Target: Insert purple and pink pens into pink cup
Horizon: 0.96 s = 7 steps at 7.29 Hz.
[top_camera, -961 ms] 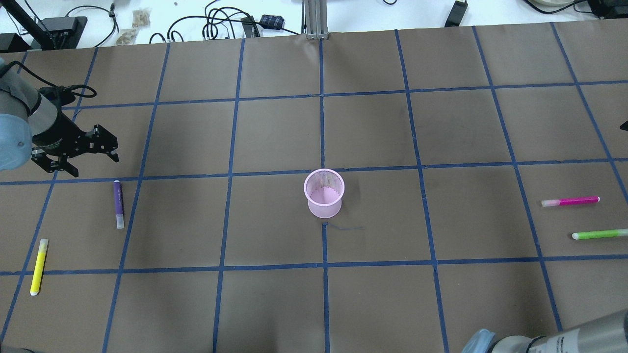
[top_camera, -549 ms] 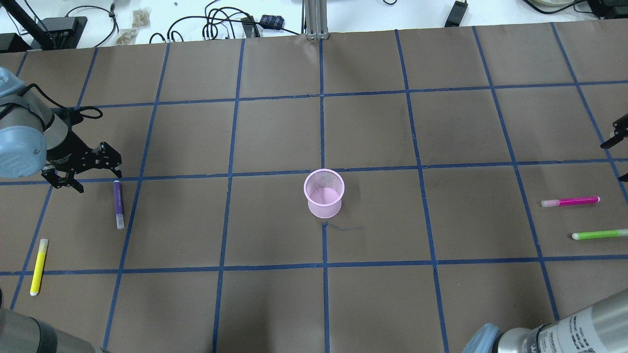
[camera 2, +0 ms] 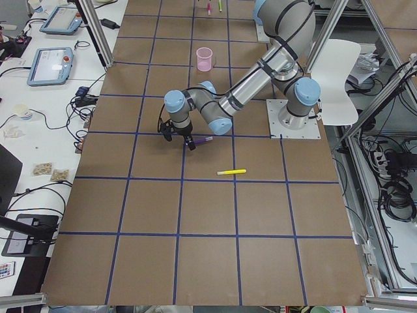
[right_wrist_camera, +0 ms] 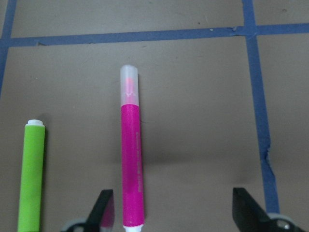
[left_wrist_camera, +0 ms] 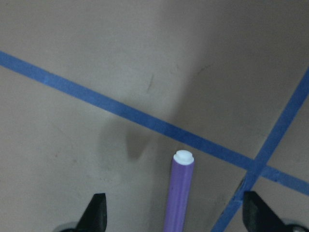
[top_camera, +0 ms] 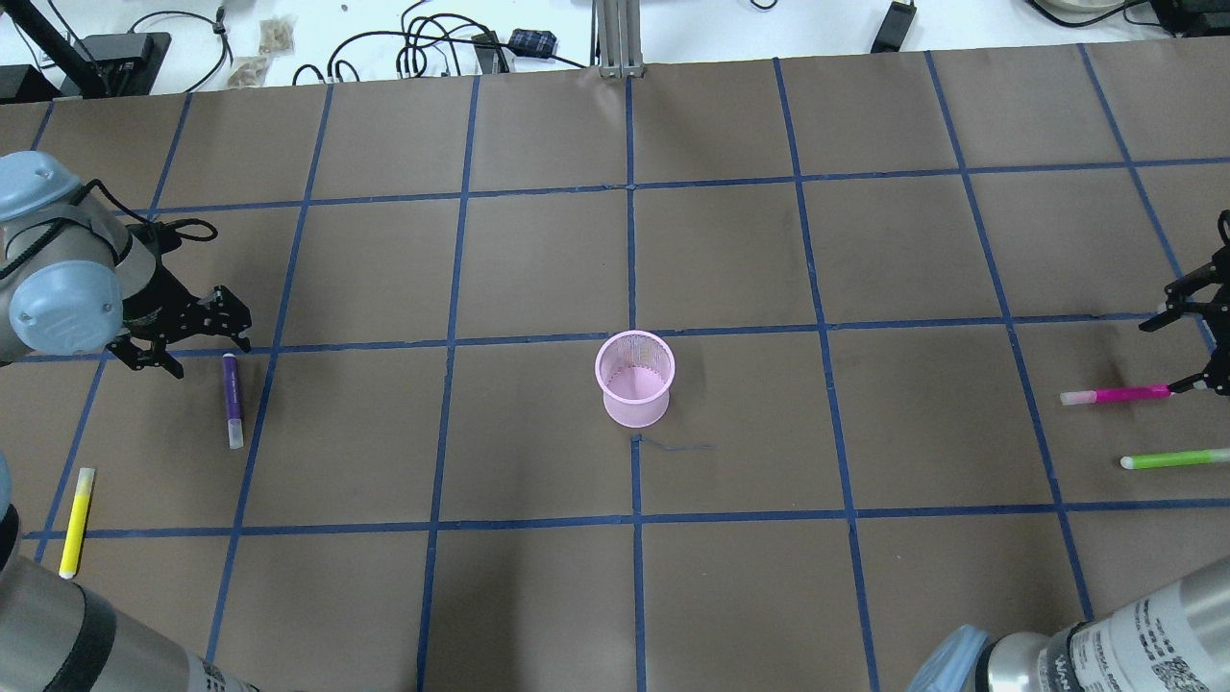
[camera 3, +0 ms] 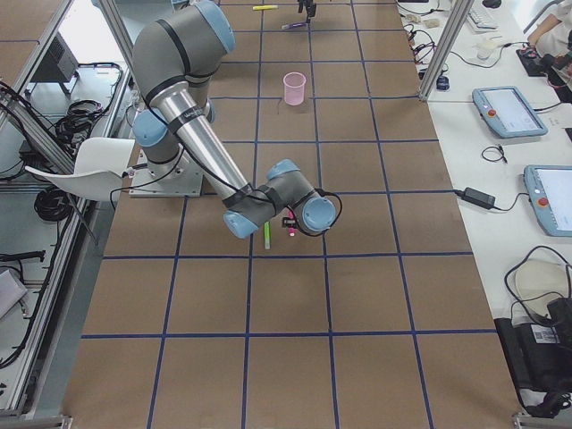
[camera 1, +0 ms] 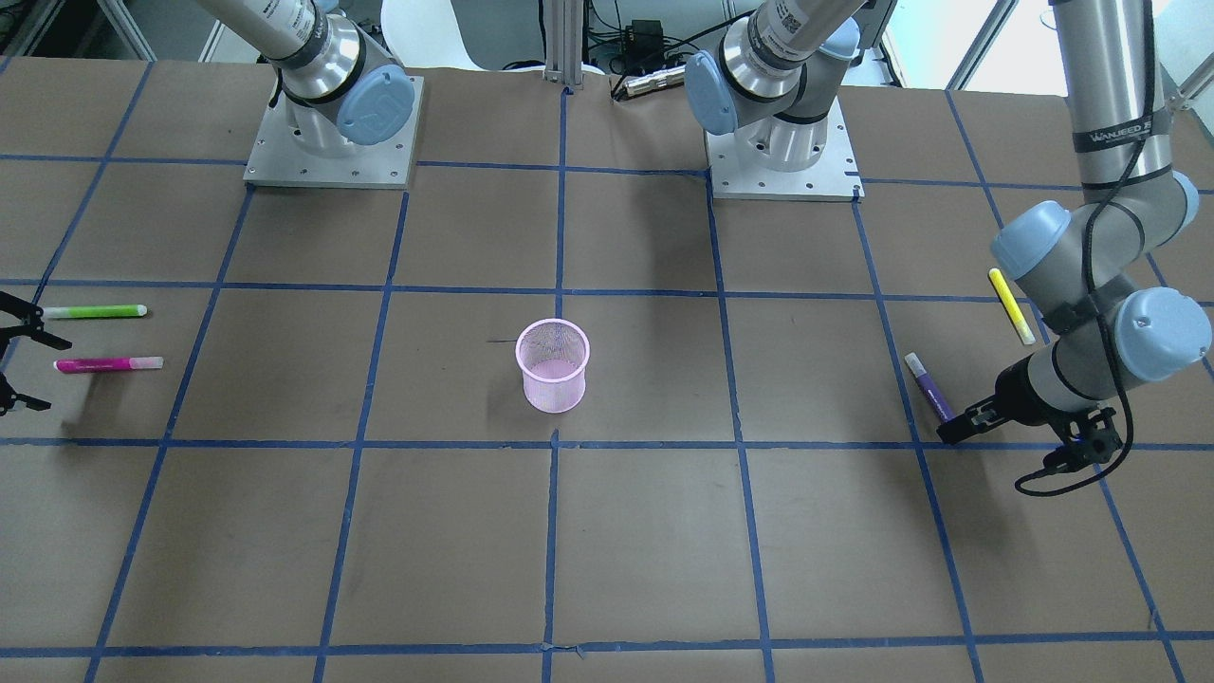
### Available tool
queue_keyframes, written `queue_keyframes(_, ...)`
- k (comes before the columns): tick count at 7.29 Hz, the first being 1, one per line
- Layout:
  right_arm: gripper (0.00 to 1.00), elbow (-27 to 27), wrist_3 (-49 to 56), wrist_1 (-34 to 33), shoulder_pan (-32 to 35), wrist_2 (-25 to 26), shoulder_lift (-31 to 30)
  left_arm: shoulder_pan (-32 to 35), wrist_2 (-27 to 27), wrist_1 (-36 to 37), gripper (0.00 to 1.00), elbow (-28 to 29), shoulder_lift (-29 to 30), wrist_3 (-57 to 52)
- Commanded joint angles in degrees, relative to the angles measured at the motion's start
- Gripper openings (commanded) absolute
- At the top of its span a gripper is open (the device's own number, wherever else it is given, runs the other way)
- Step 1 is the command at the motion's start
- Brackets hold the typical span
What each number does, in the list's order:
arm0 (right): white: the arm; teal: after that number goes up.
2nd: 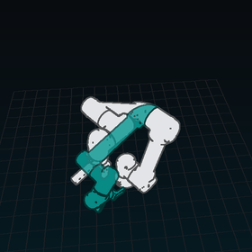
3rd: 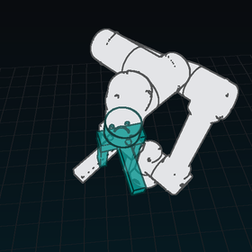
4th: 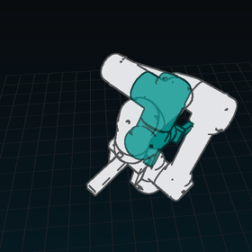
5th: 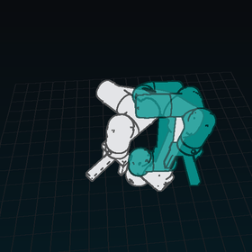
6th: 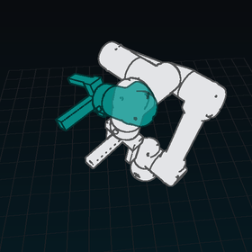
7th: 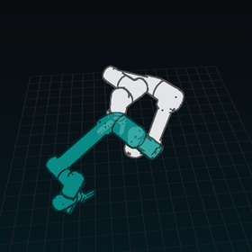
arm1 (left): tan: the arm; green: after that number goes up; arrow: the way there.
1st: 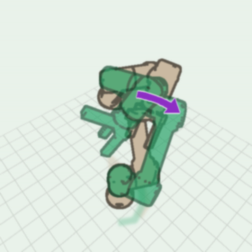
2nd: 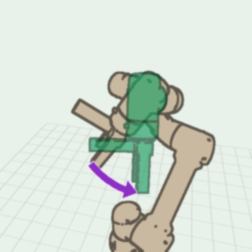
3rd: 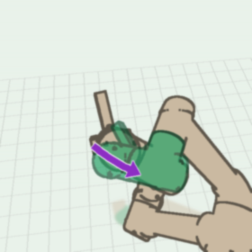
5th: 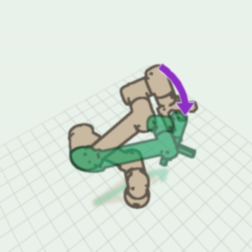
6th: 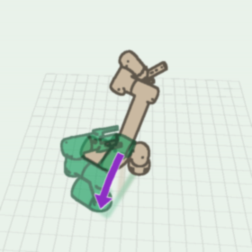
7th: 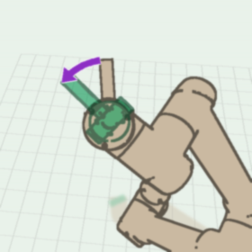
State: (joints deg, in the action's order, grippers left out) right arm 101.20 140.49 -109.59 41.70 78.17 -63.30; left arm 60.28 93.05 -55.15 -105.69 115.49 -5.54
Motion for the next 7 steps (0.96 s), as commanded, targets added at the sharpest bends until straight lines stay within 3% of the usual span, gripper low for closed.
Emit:
queue_keyframes(1, 0.80, 2.0, 1.9, -4.4, -0.1, 0.2, 0.1, 0.0, -0.2, 0.9, 0.83, 0.0, 1.3, 0.1)
queue_keyframes(4, 0.74, 2.0, 2.2, -4.1, -0.1, 2.6, -0.1, 0.0, -0.2, 0.6, 0.75, 0.0, 1.2, 0.1)
queue_keyframes(7, 0.27, 2.0, 2.2, -4.1, -0.1, 3.0, -0.3, 0.0, -0.1, 0.0, 0.68, 0.0, 1.0, 0.3)
